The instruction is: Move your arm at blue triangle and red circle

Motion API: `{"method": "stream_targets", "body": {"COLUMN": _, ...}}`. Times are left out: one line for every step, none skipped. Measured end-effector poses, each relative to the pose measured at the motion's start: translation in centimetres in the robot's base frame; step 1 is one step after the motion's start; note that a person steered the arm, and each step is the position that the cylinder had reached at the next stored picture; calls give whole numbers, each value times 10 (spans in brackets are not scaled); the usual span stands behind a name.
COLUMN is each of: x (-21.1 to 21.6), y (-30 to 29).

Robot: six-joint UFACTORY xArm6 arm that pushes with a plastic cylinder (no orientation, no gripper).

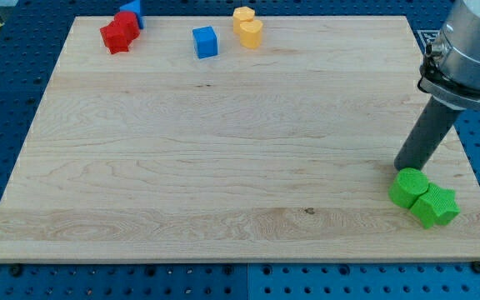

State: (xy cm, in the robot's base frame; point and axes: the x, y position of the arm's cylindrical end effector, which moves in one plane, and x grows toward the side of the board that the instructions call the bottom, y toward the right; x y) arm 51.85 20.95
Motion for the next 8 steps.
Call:
{"method": "stream_targets", "body": {"x": 7, "y": 0}}
{"method": "stream_targets", "body": {"x": 7, "y": 0}}
{"method": "stream_targets", "body": {"x": -12, "y": -25}}
{"method": "stream_targets", "body": {"x": -51, "y": -81}}
{"method": "stream_targets", "body": {"x": -88, "y": -154}}
{"method": "stream_targets", "body": {"x": -123, "y": -239}}
{"method": "stream_targets", "body": {"x": -143, "y": -333}}
{"method": "stream_targets", "body": {"x": -162, "y": -420}}
